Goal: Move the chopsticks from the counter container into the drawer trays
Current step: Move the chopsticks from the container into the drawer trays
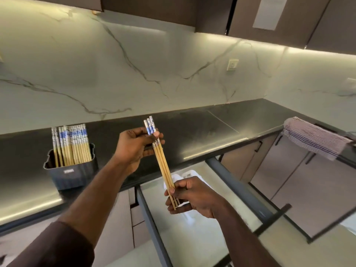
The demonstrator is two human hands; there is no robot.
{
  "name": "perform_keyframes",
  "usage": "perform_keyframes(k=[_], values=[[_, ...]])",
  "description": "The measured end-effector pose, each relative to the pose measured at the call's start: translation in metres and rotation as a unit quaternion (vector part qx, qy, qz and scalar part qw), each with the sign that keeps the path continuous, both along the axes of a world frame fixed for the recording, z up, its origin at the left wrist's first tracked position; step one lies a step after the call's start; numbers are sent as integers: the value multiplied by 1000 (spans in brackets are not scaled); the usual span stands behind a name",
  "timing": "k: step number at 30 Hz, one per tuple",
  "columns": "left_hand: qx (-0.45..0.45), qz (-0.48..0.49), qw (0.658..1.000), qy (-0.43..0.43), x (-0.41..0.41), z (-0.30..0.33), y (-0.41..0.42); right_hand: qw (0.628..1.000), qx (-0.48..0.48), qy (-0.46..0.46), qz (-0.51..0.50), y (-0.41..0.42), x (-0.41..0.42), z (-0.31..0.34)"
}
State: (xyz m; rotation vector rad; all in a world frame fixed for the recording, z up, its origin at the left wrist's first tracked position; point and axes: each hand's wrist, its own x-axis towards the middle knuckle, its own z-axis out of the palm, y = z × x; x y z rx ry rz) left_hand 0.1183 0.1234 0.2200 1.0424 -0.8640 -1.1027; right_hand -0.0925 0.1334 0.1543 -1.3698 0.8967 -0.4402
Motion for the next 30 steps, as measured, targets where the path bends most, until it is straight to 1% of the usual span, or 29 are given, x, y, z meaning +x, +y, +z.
perform_keyframes(k=[5,12,21,25,28,30], values=[[44,-18,998,39,-55,-34,-16,999,24,34,-22,-5,-57,-19],[131,-41,990,26,-94,-114,-58,990,60,119,-54,-37,-99,-65],[276,-61,959,16,-116,-226,-116,953,126,272,-48,-97,-113,-130],[342,-41,938,24,-120,-262,-132,941,146,301,-38,-118,-109,-154],[367,-21,930,19,-120,-282,-144,932,170,319,-36,-134,-99,-168],[379,-5,925,-2,-119,-295,-154,929,175,323,-37,-148,-91,-178]])
